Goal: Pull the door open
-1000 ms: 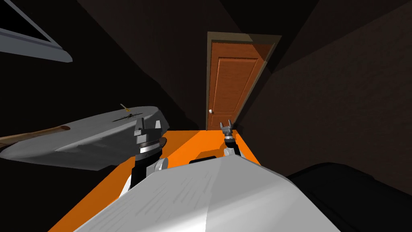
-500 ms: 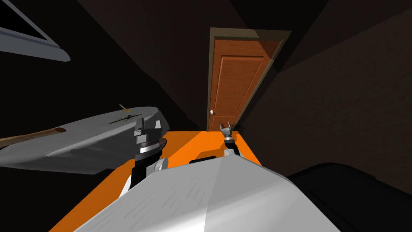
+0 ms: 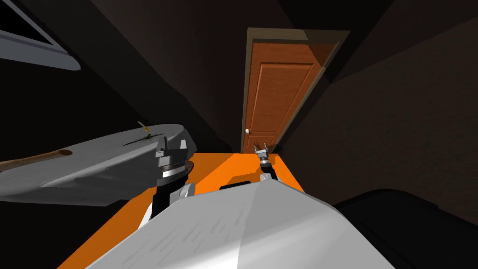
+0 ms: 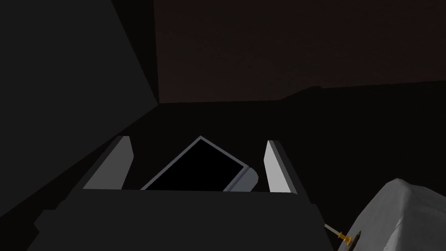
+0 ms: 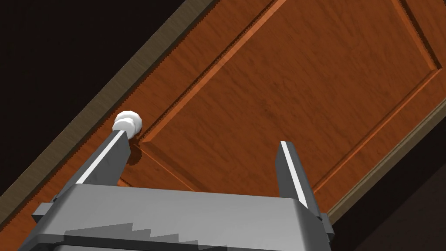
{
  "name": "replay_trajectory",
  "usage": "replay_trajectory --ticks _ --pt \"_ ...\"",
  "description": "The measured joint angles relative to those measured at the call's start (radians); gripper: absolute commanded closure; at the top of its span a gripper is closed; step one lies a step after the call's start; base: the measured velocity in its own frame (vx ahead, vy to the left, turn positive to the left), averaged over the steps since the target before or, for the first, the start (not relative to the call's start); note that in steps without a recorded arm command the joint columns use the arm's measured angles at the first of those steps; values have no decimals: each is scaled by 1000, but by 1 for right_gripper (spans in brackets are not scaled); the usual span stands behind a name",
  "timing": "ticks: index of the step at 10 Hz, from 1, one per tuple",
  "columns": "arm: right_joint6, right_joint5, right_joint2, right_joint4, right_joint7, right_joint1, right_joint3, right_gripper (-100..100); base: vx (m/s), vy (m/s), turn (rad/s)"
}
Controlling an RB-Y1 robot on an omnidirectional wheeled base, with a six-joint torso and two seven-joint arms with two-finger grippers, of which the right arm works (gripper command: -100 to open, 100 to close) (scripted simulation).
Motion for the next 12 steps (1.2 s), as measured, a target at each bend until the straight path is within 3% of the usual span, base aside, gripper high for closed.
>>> replay_trajectory --ticks 12 --pt "-57 -109 -66 240 -285 -53 33 -100 105 15 27"
